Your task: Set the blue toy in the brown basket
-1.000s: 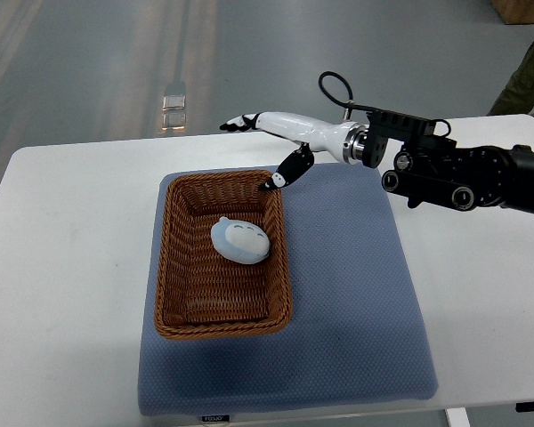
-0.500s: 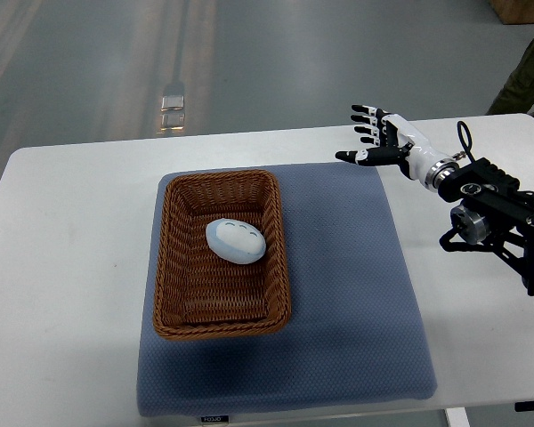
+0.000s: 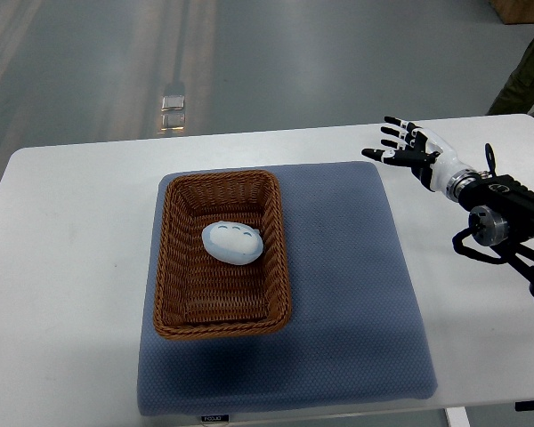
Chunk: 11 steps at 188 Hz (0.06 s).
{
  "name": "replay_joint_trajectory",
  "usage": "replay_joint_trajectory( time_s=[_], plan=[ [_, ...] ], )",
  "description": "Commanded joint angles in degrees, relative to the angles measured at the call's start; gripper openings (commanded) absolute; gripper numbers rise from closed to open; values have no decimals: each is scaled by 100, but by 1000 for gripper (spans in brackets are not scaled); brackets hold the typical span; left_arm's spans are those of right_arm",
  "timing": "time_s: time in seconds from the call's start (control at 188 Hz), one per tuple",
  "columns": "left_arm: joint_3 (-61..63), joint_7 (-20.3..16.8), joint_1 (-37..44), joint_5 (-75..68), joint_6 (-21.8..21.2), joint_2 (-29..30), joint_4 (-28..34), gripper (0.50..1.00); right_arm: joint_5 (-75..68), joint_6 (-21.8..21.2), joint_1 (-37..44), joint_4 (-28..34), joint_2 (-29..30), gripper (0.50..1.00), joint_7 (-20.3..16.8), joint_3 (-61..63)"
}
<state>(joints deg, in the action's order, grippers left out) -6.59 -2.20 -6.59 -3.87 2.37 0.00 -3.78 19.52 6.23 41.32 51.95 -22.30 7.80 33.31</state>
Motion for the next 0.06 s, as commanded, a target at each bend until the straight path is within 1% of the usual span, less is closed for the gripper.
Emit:
replay_joint_trajectory(
  time_s=[0.0,0.053],
  plan=[
    [0,0,0,0,0,0,-9,1000,-1,-16,-18,-44,33,913,3,114],
    [0,0,0,0,0,0,-9,1000,-1,-25,-27,-44,24,913,12,114]
  ],
)
